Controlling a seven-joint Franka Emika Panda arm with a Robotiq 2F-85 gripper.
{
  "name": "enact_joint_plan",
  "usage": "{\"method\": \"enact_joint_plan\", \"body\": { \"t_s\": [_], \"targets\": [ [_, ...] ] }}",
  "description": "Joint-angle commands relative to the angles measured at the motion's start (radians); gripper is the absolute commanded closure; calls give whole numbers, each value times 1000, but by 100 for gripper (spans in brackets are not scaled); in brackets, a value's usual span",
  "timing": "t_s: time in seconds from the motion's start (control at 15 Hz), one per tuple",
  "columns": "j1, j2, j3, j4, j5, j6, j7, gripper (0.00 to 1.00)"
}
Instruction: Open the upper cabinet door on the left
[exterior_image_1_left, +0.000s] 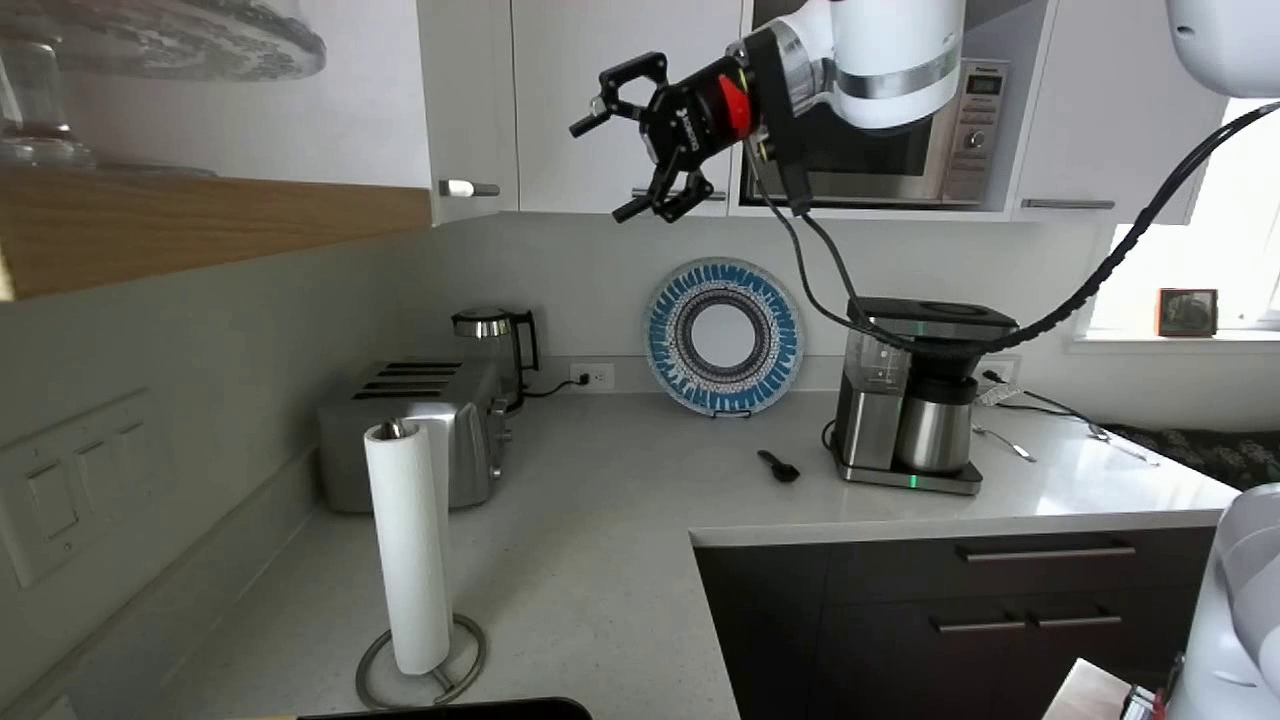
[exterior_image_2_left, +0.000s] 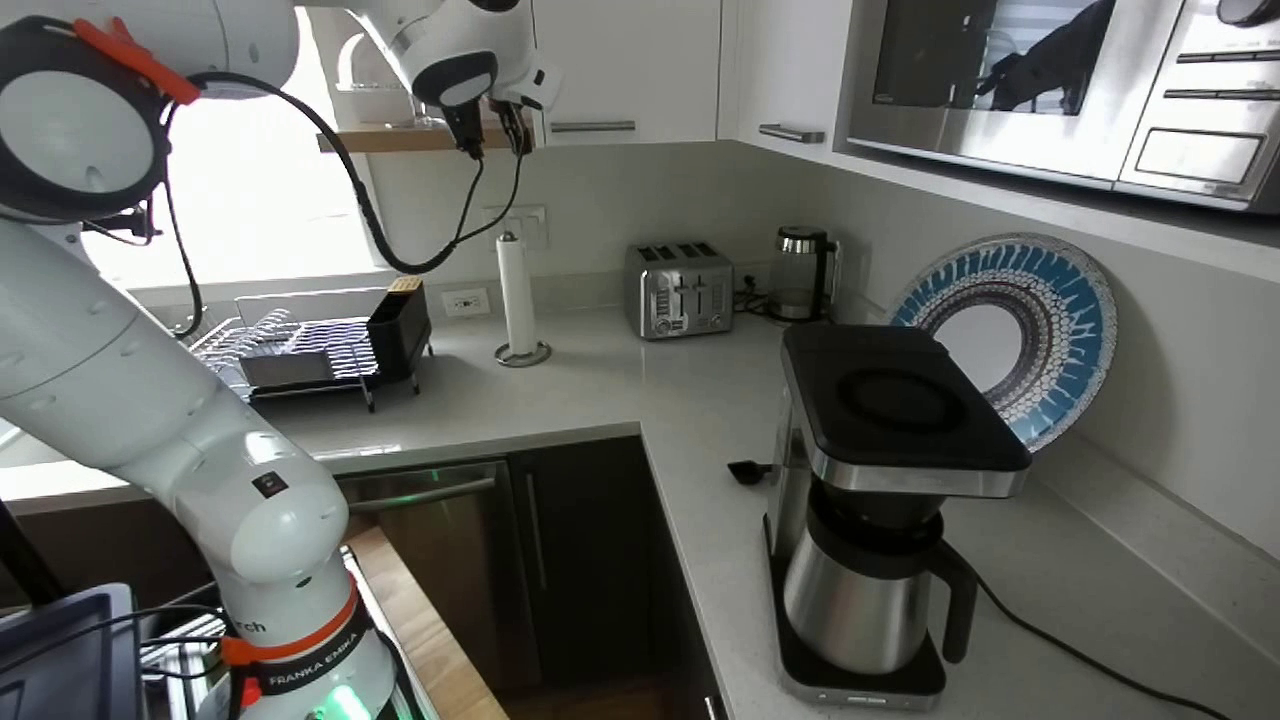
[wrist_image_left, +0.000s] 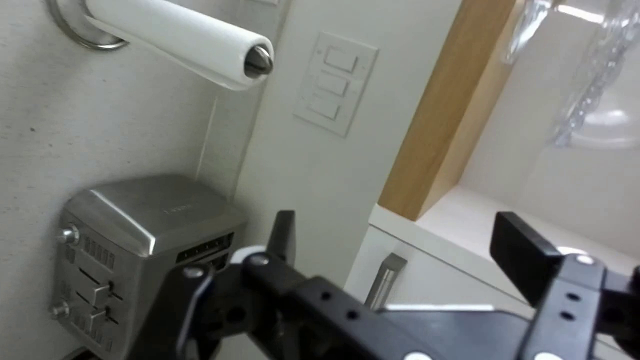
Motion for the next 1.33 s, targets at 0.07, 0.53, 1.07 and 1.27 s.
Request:
{"method": "enact_joint_plan", "body": {
  "t_s": [0.07, 0.53, 1.07, 1.27],
  "targets": [
    [52, 72, 44, -25, 245, 318, -63, 0],
    [29, 73, 44, -1, 154, 249, -24, 0],
    [35, 112, 50, 31, 245, 366, 21, 0],
    [41, 131, 52, 45, 310, 425, 31, 0]
  ]
}}
